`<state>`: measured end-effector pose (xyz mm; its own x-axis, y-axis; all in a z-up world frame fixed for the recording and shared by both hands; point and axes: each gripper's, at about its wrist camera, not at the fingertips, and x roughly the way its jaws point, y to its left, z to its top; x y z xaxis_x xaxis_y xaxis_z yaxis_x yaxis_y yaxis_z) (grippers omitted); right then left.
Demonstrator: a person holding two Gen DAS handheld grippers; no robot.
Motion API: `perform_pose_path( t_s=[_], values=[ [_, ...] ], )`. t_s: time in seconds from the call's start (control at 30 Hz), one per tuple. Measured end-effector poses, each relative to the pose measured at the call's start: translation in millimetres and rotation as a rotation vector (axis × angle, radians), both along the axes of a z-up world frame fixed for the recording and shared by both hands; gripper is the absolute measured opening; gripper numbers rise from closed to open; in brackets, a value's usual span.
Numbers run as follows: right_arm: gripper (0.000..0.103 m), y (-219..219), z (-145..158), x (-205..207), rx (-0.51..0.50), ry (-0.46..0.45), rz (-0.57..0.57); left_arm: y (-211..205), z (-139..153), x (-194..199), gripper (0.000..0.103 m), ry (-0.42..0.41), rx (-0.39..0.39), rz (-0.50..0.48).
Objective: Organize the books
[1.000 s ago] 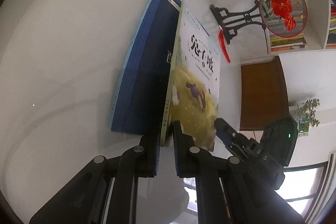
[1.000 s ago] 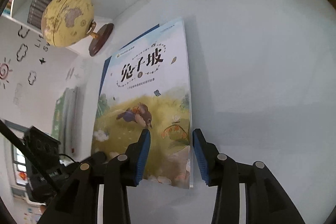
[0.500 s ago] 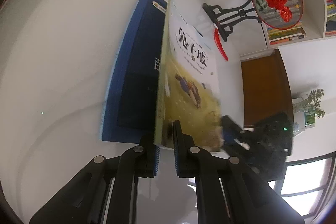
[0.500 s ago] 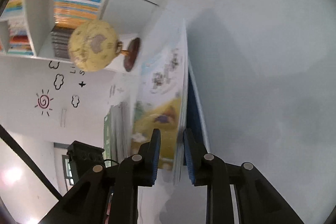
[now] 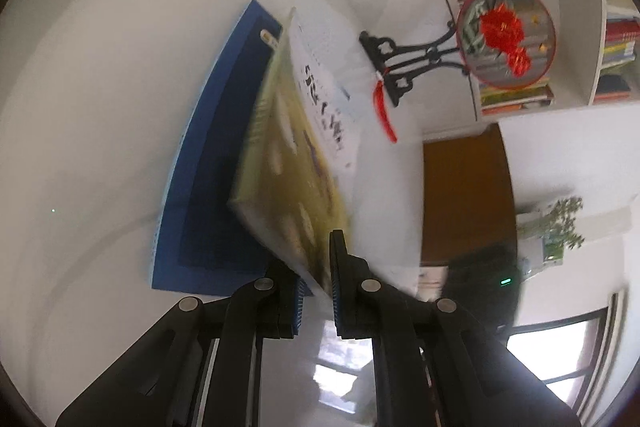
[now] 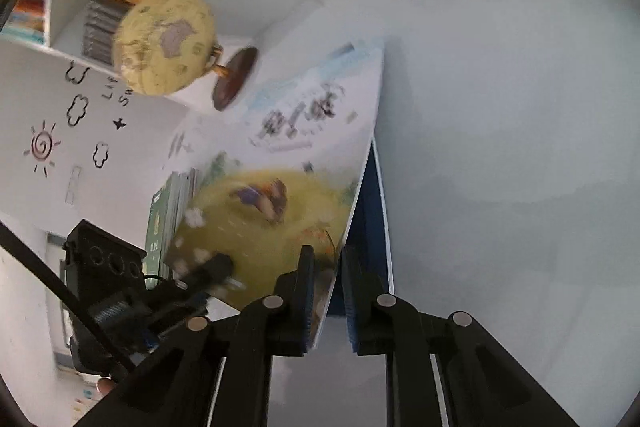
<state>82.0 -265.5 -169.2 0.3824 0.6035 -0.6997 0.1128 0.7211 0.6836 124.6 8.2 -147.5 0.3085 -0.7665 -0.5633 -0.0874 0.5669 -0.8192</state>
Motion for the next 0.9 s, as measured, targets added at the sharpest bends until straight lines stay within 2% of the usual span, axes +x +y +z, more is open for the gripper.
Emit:
perform_pose_path(
  t_s=[0.07, 0.1, 0.2, 0.27, 0.4, 0.43, 0.47, 0.5, 0.57, 0.63, 0.77, 0.9],
  values=[
    [0.022, -2.2, -12.4, -0.7, 0.109, 0.062, 0.004, 1.4, 3.1, 2.6, 0.008, 0.002, -0.016, 0.004],
    [0.028, -3.4, -17.0, -2.9, 0.156, 0.081, 0.001, 1.7, 4.6, 3.0, 0.008, 0.004, -0.027, 0.005],
    [0.041, -8.5, -29.1, -9.7, 0.308, 0.094, -0.049, 0.5, 7.1, 3.7, 0.008, 0.005, -0.037, 0.000],
    [0.041, -12.2, -42.3, -7.8, 0.425, 0.118, -0.091, -1.7, 6.6, 3.6, 0.008, 0.010, -0.042, -0.003],
    [0.041, -11.5, -60.3, 1.4, 0.539, 0.148, -0.136, -6.4, 4.9, 3.3, 0.008, 0.009, -0.009, -0.023],
    [0.040, -10.2, -61.1, 3.3, 0.545, 0.139, -0.147, -6.9, 4.0, 2.9, 0.008, 0.010, 0.005, -0.027],
    [0.026, -9.6, -59.4, 4.5, 0.533, 0.131, -0.158, -6.4, 3.6, 2.6, 0.008, 0.004, 0.038, -0.024],
    [0.018, -8.9, -54.9, 5.4, 0.509, 0.118, -0.159, -5.5, 2.7, 3.2, 0.008, 0.004, 0.048, -0.024],
    [0.010, -8.9, -44.0, 5.1, 0.473, 0.084, -0.149, -1.1, -2.7, 4.4, 0.010, 0.017, 0.041, -0.019],
    [0.008, -7.4, -29.7, 7.2, 0.411, 0.059, -0.128, 2.1, -7.4, 6.1, 0.019, 0.031, 0.050, 0.002],
    [0.008, 0.5, -3.5, 13.8, 0.230, 0.013, -0.075, 13.3, -17.4, 10.8, 0.025, 0.066, 0.052, 0.050],
    [0.008, -0.2, -5.6, 12.9, 0.219, 0.032, -0.063, 19.3, -20.2, 16.0, 0.021, 0.061, 0.047, 0.078]
  ],
)
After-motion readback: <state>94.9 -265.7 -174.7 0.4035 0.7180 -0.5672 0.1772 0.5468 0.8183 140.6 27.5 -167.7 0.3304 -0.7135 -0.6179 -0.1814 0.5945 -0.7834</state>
